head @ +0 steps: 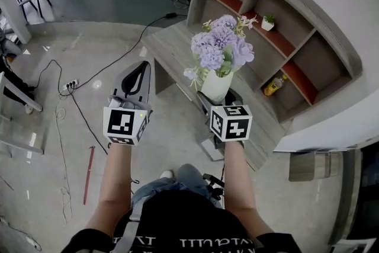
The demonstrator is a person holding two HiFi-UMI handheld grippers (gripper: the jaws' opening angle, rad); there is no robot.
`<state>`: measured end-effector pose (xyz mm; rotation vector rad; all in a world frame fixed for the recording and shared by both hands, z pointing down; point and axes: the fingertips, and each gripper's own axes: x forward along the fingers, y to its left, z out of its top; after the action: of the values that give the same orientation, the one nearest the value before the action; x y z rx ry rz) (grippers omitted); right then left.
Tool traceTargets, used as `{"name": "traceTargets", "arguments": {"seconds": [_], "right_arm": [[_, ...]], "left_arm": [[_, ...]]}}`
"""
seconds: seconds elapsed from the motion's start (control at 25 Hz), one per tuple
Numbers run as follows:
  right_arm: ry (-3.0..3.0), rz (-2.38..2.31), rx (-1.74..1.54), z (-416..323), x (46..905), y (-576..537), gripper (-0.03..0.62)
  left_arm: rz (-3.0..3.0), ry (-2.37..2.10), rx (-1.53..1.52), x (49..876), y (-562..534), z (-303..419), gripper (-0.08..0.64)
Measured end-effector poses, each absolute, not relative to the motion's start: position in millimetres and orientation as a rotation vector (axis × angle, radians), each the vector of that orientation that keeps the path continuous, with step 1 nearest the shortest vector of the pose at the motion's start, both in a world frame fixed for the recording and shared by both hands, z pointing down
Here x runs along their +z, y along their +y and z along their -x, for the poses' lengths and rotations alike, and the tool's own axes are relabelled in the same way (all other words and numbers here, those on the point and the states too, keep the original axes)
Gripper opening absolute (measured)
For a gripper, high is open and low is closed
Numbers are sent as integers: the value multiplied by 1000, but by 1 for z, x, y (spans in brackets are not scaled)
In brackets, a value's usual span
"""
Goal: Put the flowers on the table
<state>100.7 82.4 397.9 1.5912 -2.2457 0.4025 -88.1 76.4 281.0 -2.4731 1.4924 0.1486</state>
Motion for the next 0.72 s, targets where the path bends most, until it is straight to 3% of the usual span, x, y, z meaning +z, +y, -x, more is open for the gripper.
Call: {"name": "traceTargets", "arguments": {"seconds": [0.72], "right_arm": [[-2274,-1542,386,-98,420,11,373]], "left_arm": [[2445,1542,166,297,21,98,11]]}}
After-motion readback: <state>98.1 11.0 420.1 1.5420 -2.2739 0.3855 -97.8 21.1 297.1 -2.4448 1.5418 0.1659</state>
